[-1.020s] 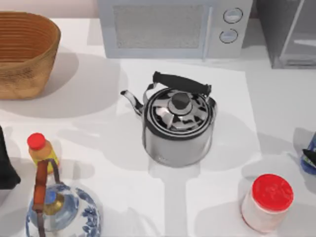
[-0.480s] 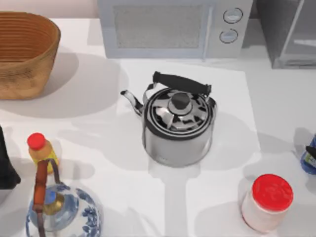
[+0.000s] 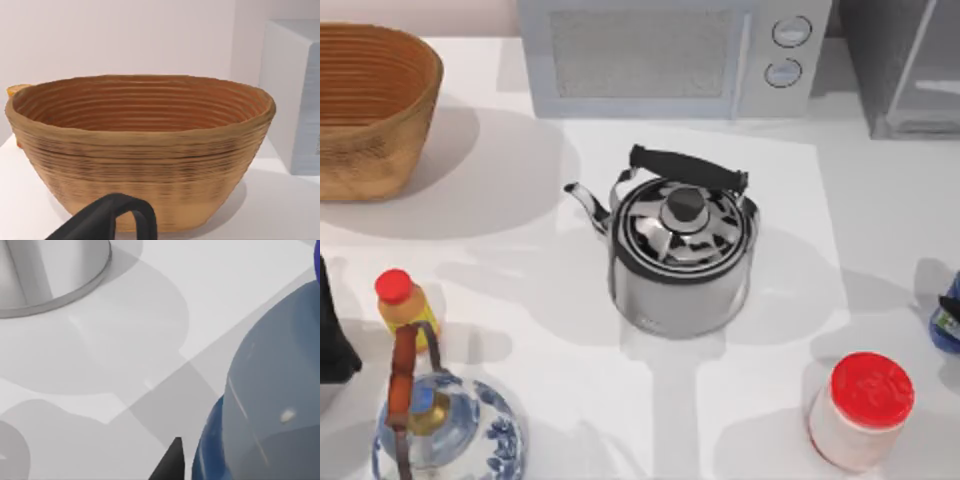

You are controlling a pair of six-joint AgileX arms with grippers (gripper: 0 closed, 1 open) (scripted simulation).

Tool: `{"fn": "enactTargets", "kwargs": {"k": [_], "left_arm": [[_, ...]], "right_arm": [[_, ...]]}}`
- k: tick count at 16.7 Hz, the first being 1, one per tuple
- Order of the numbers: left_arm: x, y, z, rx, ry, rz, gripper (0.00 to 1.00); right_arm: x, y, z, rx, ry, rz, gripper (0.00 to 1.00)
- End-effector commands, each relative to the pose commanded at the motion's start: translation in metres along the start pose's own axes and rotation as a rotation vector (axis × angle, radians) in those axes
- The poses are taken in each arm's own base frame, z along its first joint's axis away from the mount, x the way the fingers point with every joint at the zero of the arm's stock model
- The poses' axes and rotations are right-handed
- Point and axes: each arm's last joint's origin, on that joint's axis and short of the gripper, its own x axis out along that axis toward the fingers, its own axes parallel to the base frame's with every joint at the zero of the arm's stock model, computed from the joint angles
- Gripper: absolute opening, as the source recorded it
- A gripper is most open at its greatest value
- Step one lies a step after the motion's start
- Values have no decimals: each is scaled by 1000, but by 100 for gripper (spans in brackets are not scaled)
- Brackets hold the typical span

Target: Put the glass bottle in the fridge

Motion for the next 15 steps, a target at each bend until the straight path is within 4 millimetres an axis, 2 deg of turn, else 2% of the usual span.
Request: {"fn": "enactTargets", "kwargs": {"k": [3, 9, 12, 15], "left_arm": [[0, 0, 0, 0, 0, 0, 100], [0, 0, 0, 0, 0, 0, 100], [0, 0, 0, 0, 0, 0, 100], [0, 0, 0, 0, 0, 0, 100]], "right_arm": [[2, -2, 3, -23, -6, 22, 1], [10, -22, 25, -210, -56, 162, 1], [-9, -42, 33, -227, -56, 163, 1], [-44, -62, 33, -166, -40, 93, 1]]}}
